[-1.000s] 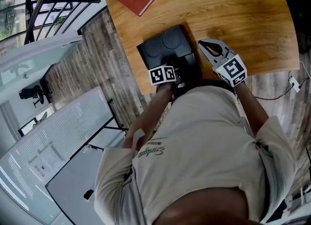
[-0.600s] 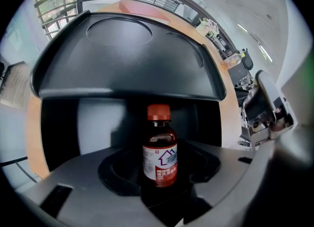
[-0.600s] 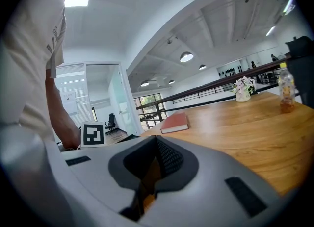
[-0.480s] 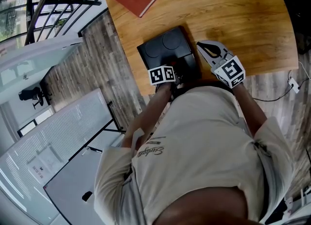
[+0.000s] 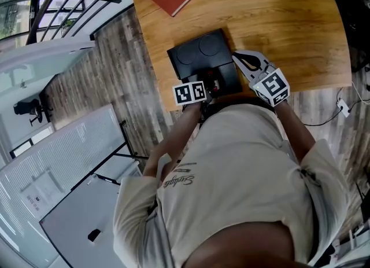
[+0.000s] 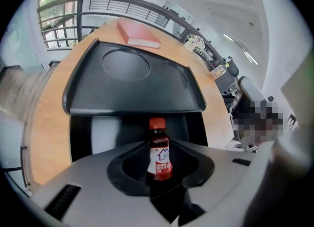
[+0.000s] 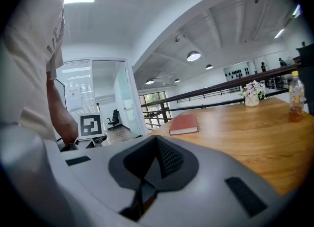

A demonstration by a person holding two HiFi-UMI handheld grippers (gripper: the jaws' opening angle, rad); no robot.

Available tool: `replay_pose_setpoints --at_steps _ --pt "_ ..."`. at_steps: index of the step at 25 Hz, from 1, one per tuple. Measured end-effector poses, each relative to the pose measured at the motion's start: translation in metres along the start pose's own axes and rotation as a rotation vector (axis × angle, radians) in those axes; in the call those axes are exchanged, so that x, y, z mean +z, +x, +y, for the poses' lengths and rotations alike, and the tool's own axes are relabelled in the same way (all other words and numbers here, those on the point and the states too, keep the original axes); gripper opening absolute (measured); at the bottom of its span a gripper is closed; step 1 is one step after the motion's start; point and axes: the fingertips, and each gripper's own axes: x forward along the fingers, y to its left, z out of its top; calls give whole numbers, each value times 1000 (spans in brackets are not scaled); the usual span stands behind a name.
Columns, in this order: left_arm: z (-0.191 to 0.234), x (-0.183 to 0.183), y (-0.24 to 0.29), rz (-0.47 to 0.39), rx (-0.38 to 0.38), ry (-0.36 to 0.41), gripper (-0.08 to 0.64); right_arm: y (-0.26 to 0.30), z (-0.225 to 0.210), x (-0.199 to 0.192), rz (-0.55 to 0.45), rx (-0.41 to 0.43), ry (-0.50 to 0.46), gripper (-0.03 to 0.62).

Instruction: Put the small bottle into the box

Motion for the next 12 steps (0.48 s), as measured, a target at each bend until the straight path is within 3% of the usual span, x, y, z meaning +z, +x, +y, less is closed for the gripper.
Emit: replay_pose_setpoints --at_steps 5,10,12 --pt "3 18 -26 -123 -41 5 57 5 17 18 5 -12 -19 -5" --pt "-2 30 -55 -204 -111 34 37 10 29 40 -2 -30 -42 -5" --pt "-4 42 -72 -284 -132 64 34 12 31 47 -7 -39 -56 -5"
